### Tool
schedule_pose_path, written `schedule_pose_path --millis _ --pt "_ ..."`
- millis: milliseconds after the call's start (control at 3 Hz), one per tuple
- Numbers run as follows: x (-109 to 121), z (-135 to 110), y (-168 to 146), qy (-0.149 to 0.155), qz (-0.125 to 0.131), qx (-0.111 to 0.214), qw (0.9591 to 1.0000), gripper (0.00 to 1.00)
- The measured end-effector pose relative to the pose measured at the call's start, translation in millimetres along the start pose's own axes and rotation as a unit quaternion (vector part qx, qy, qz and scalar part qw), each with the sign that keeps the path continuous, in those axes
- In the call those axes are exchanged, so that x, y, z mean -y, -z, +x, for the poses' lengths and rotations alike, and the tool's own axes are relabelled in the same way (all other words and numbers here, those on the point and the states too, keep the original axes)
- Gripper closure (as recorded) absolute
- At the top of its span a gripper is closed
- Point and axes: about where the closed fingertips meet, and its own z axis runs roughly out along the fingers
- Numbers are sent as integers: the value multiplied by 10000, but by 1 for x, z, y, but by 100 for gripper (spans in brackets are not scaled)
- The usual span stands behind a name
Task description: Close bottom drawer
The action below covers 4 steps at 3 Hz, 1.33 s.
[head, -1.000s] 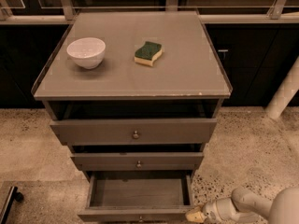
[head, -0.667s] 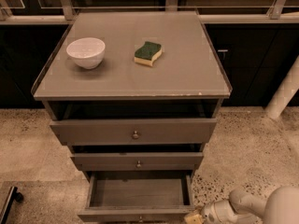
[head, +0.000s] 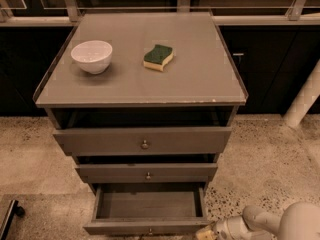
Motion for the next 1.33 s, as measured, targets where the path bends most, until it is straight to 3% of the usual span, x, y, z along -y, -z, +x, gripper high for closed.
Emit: schedule_pose_path --millis 333,667,1000,1333 --pt "13 -13 -1 256 210 165 9993 100" --pt "27 -33 2 657 416 404 9962 100" --pt "38 -56 10 1229 523 540 9896 100" --pt "64 -88 4 1698 620 668 9813 100"
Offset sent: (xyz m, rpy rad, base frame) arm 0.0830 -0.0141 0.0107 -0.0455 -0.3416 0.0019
